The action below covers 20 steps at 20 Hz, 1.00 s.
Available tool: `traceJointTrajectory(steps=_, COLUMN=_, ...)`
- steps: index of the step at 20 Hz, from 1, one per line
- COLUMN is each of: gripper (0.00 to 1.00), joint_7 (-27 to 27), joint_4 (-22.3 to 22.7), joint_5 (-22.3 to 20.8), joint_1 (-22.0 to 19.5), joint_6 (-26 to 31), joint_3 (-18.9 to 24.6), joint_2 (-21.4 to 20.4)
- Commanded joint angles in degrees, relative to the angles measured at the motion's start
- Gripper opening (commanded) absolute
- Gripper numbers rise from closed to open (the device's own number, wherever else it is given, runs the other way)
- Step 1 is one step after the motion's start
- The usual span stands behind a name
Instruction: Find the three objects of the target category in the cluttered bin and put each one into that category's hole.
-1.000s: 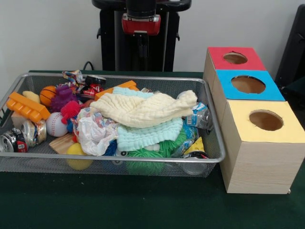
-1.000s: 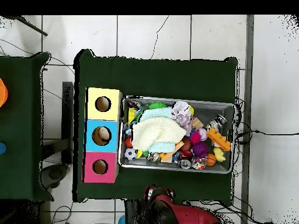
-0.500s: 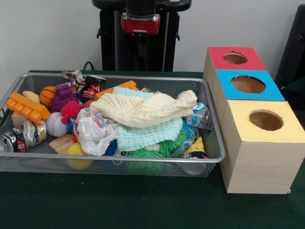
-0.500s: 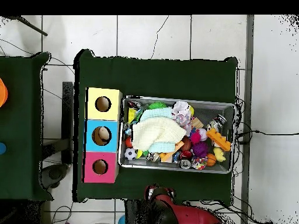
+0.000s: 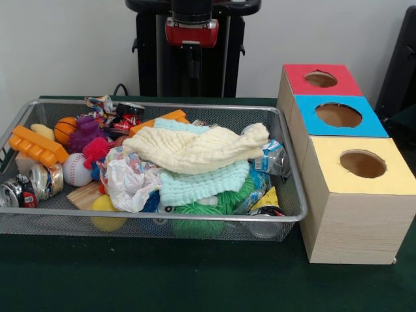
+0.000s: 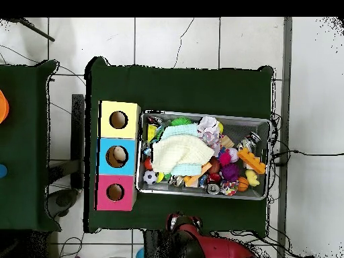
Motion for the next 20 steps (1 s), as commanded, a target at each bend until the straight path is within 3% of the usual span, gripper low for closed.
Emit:
traceJointTrajectory(steps=1, gripper=0.00, joint_7=6.9, joint_4=-4.6, joint_5=-0.2, joint_1=-0.6, joint_6=0.5, joint_3=2.2, joint_2=1.2)
traceJointTrajectory(steps=10, gripper=0.00, joint_7=1.9, joint_4=-7.8, joint_5=-3.8, joint_1=-3.9, joint_6=3.5, joint_3=4.1, joint_2=-0.1)
traceJointTrajectory(steps=15, gripper=0.00, joint_7=2.0, joint_4=-9.3, joint_5=-6.7, joint_1=-6.2, joint_6=0.7, joint_3=5.3, joint_2=0.6)
traceJointTrajectory(steps=20, gripper=0.00, joint_7=1.7, joint_4=-9.5, joint_5=-6.0, joint_1=-7.7, joint_6=4.9, joint_3=8.3, joint_2=-1.2)
